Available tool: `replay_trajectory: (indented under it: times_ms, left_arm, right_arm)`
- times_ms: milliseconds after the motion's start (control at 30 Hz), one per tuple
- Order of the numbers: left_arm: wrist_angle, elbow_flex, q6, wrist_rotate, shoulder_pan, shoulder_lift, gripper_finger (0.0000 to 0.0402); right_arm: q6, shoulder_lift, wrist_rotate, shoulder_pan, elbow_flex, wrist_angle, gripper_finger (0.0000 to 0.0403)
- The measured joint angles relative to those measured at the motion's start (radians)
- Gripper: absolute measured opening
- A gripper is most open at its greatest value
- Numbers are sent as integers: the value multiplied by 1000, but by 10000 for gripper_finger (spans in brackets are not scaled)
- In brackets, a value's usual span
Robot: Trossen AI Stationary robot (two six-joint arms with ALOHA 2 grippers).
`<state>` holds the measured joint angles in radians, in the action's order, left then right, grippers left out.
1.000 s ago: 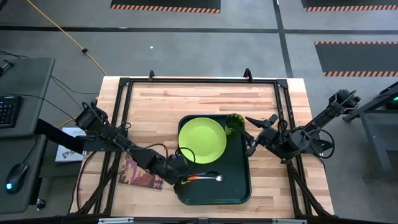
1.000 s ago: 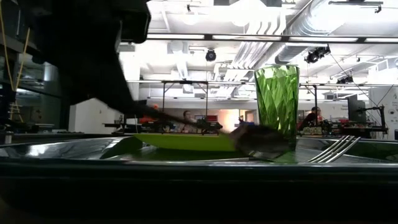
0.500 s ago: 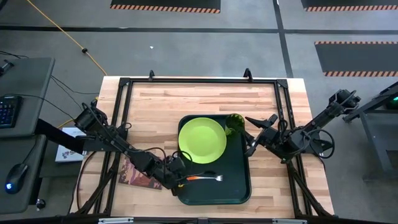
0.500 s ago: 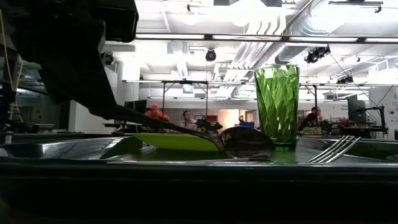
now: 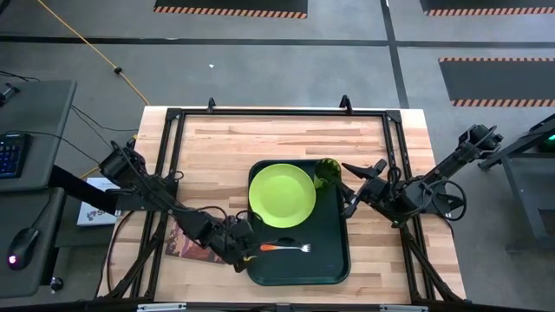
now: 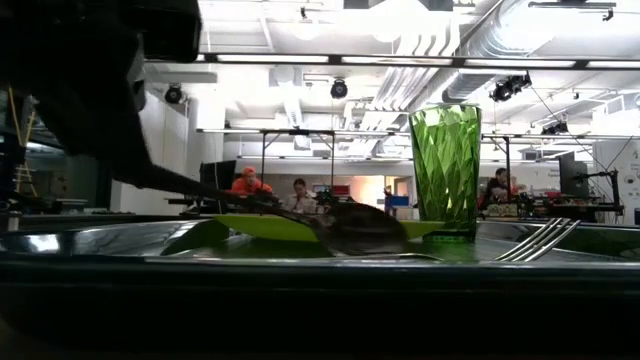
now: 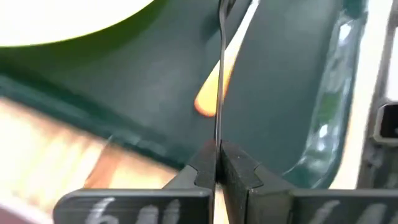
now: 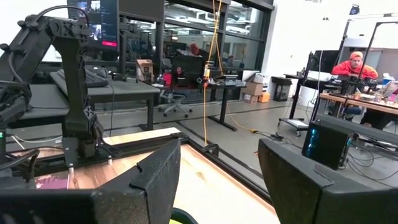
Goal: Pick and place plate/cup/fork/spoon on tray
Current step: Put the black spoon on the black serving tray in between the green plate and orange fork
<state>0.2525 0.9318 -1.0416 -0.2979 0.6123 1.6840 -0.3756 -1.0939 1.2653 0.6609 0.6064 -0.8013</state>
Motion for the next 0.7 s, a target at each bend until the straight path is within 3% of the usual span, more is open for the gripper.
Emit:
replay_trajectory:
  times_ms: [700]
  left_arm:
    - [67, -1, -92, 68, 44, -38, 0]
  right_arm:
    - [9, 0, -6, 0, 0, 4, 209]
